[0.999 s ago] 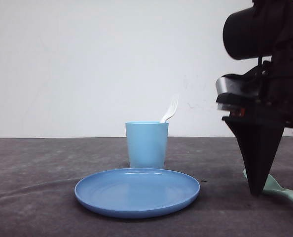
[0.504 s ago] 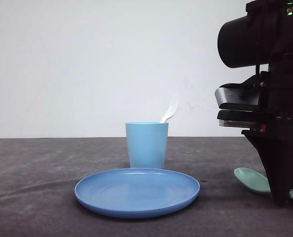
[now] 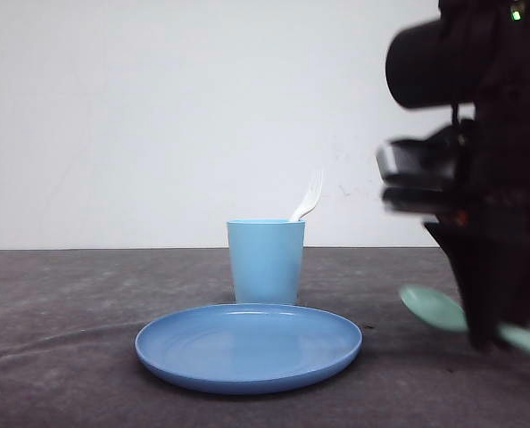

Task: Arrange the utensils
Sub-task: 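Lift the green spoon with the right gripper over the cup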

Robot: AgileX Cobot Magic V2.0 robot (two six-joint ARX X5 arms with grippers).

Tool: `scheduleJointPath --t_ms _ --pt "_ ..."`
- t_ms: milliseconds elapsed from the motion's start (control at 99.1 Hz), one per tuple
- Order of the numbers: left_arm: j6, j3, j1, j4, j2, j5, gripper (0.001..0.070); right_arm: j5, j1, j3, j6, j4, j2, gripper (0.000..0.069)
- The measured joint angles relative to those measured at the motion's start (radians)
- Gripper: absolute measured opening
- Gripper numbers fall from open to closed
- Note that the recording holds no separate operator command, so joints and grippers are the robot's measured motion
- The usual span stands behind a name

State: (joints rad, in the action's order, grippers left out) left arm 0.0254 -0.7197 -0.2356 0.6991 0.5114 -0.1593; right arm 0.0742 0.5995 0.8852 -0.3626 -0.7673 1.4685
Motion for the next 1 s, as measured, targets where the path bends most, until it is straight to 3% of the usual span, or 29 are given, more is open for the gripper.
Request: scheduleJointPath --t_ms 303,999 --pt "0.000 0.000 0.000 0.000 0.000 0.000 0.0236 0.000 0.051 0.122 0.045 0.076 -0.111 0.0066" --pt "0.000 0.000 0.000 -0.001 0.000 0.000 0.0236 0.012 0.121 0.148 0.114 0.606 -0.054 0.0066"
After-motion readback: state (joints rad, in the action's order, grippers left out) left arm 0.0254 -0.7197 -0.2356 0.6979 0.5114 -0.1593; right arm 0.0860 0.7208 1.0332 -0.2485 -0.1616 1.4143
